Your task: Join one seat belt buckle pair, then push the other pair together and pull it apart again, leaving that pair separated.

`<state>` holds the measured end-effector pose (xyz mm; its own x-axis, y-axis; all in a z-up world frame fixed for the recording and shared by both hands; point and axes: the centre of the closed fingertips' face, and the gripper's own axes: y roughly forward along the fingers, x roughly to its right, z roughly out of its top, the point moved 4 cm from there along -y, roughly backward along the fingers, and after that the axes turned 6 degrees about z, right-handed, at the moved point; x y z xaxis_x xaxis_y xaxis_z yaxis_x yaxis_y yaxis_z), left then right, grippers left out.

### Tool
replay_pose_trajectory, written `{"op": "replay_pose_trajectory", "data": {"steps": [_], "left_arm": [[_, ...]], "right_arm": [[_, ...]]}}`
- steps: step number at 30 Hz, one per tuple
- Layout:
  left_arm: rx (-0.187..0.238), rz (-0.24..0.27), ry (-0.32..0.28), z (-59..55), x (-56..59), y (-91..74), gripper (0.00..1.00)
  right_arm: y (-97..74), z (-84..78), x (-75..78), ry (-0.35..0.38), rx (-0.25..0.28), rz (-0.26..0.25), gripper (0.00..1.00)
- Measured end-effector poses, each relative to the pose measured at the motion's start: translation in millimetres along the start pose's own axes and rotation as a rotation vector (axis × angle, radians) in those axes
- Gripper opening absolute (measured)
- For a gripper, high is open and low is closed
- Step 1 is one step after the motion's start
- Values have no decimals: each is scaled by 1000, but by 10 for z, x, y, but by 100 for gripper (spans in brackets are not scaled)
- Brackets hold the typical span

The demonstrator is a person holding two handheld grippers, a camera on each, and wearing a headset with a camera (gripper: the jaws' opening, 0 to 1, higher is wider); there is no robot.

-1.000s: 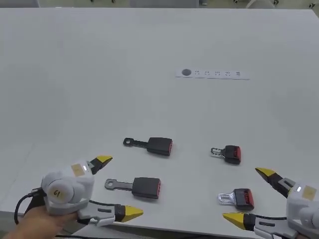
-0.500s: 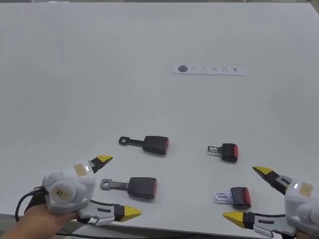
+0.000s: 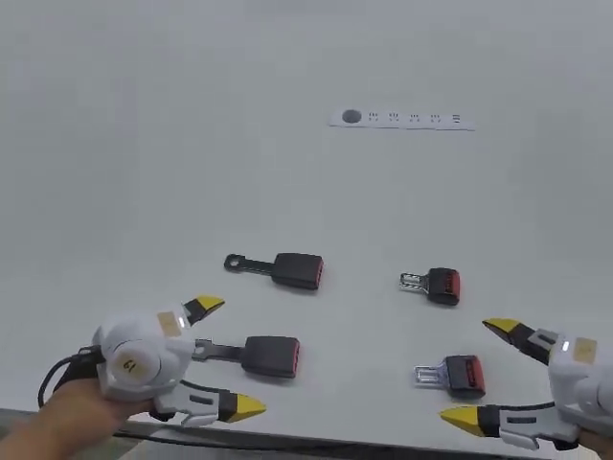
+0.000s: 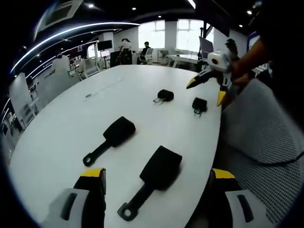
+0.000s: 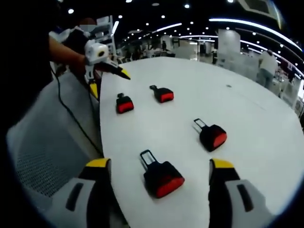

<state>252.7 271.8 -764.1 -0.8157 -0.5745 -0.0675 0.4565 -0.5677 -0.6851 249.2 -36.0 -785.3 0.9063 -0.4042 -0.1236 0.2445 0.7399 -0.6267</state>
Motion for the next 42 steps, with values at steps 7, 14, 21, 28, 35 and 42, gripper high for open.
{"op": "replay_pose_trajectory", "data": {"steps": [7, 14, 21, 28, 35, 42], "left_arm": [[-32, -34, 40, -68, -16, 127, 88], [-89, -90, 97, -187, 3, 257, 80], [-117, -119, 120, -239, -57, 384, 76], [-163, -159, 186, -307, -72, 485, 70], [-172, -184, 221, -278, -111, 538, 67], [-176, -208, 254, -249, -95, 554, 61]], "right_arm": [[70, -119, 20, -12, -62, 56, 83], [90, -193, 41, -3, -91, 88, 78], [123, -237, 86, -17, -124, 121, 72], [163, -287, 120, -55, -171, 150, 65], [165, -287, 168, -100, -190, 190, 57], [151, -297, 171, -131, -201, 219, 53]]}}
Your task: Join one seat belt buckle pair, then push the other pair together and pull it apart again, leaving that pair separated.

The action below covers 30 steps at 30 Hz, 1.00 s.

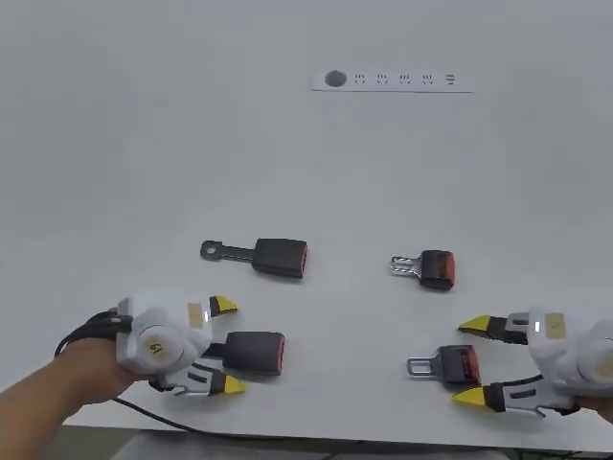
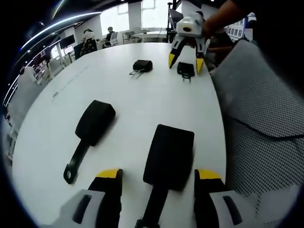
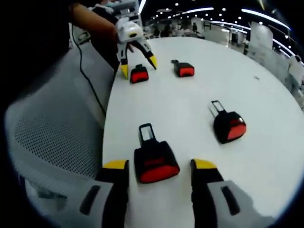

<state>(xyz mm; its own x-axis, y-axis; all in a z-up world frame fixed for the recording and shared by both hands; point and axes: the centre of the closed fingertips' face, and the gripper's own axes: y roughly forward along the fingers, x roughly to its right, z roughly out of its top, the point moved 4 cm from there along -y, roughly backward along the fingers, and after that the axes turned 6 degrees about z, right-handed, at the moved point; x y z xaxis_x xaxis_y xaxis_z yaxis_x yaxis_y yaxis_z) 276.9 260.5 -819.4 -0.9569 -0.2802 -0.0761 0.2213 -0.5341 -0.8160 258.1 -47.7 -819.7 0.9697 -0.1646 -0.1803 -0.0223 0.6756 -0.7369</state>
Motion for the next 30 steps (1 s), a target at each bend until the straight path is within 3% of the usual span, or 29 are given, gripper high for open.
{"op": "replay_pose_trajectory", "data": {"steps": [4, 16, 26, 30], "left_arm": [[0, -23, 32, 26, 47, 3, 53], [-7, -34, 55, 43, 77, -3, 42], [-18, -42, 73, 52, 71, 3, 36], [-16, -36, 65, 50, 71, 3, 36]], "right_arm": [[0, -3, -10, -18, -6, 13, 51], [-8, -19, 5, -58, -21, 15, 39], [-2, -12, 5, -46, -3, -2, 37], [-11, -24, 7, -27, 31, -9, 37]]}}
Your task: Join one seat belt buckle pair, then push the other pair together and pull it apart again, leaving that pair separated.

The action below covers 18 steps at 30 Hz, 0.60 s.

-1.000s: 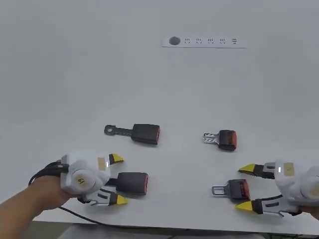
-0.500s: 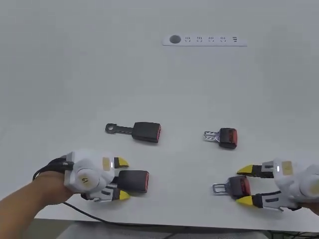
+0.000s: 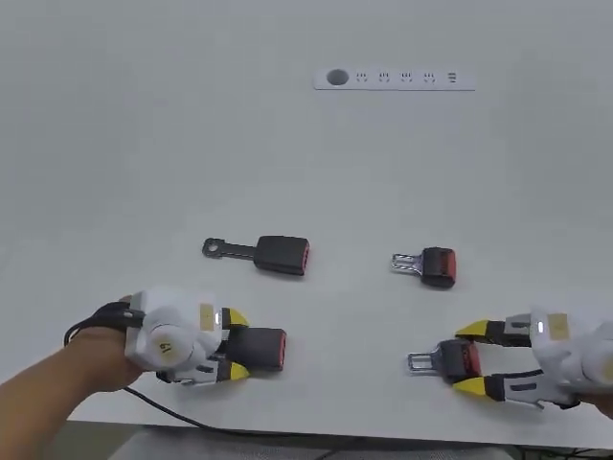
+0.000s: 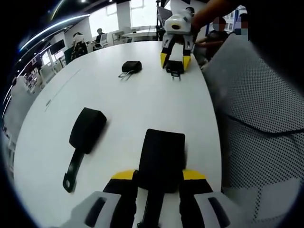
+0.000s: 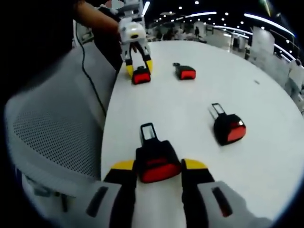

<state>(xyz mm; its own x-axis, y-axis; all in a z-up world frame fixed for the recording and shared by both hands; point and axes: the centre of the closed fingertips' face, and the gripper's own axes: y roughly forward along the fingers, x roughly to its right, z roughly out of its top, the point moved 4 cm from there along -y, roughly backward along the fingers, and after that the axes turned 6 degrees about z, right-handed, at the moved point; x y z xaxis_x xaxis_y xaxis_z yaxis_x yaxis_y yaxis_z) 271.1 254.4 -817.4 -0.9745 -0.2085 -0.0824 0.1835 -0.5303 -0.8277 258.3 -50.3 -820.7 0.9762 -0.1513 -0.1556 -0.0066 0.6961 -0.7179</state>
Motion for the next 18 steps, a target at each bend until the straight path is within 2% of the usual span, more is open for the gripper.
{"op": "replay_pose_trajectory", "data": {"steps": [12, 18], "left_arm": [[21, 9, -42, -16, -10, -2, 35], [20, 9, -41, -19, -11, 2, 35]], "right_arm": [[65, 52, 3, 18, 29, -15, 37], [122, 100, 6, 44, 64, -48, 37]]}}
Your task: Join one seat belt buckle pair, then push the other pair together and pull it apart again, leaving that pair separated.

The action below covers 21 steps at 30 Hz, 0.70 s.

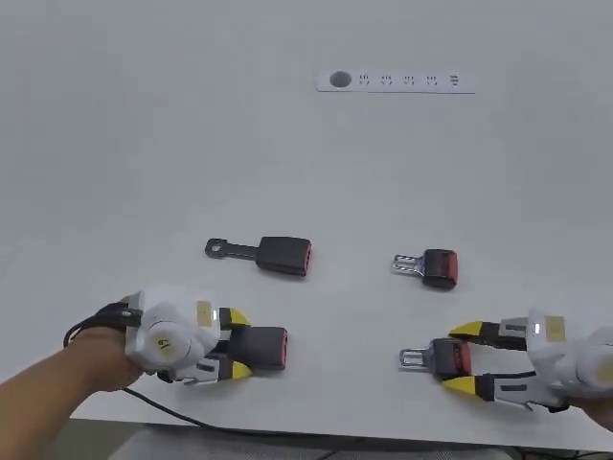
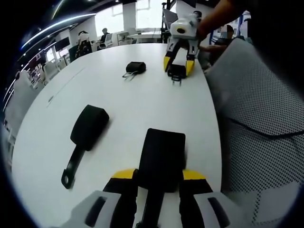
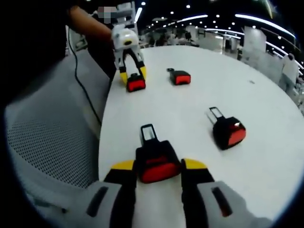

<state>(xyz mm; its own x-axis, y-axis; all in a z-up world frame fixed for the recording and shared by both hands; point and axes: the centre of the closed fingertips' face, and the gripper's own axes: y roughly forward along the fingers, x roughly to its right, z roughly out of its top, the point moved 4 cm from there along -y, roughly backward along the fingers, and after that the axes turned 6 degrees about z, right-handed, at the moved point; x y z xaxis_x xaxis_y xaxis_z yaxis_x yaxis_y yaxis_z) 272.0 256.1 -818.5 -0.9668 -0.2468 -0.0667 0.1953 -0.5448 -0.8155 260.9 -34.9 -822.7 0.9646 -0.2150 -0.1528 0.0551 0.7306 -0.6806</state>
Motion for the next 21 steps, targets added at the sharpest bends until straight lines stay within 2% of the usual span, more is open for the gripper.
{"op": "replay_pose_trajectory", "data": {"steps": [7, 21], "left_arm": [[2, 1, -1, -1, 0, -1, 35], [-2, 2, -3, 1, -5, -2, 35]], "right_arm": [[70, 58, -4, 9, 19, -13, 37], [292, 277, -47, 11, 63, -12, 37]]}}
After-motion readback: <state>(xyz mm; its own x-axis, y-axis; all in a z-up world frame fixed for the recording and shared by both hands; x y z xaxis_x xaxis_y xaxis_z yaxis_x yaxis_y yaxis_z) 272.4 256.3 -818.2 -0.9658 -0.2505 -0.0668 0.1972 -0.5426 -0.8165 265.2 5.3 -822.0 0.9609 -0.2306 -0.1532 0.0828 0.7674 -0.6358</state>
